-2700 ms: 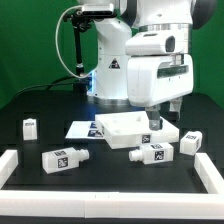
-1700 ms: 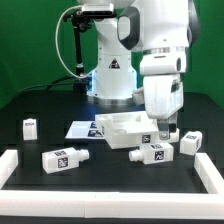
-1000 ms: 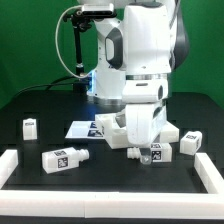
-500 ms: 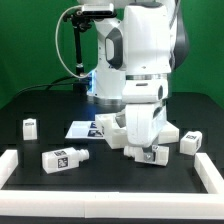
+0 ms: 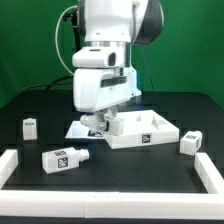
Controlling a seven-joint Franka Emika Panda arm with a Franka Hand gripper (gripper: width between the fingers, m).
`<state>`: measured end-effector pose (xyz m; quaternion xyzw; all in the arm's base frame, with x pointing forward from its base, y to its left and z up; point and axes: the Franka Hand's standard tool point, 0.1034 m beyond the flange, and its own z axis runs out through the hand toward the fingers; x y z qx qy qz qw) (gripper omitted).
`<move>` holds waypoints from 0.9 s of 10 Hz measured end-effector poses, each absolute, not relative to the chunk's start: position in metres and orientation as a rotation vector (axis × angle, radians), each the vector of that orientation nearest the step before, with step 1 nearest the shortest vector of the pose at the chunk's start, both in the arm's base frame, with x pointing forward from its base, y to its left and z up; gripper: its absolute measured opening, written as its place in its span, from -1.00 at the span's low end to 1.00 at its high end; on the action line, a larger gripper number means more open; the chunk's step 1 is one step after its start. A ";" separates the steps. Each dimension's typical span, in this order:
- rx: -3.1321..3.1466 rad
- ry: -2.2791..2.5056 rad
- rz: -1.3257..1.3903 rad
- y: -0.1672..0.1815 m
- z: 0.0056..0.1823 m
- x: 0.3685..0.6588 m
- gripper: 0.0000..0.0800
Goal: Assemble one leg
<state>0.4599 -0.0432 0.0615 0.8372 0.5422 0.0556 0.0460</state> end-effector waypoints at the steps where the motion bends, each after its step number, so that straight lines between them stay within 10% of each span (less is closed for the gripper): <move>1: 2.596 1.590 0.168 -0.054 0.064 0.447 -0.34; 9: 2.836 1.203 0.127 -0.095 0.031 0.417 -0.34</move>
Offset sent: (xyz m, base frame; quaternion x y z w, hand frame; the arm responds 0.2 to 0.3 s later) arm 0.0000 0.0000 0.0000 0.0000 0.0000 0.0000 1.0000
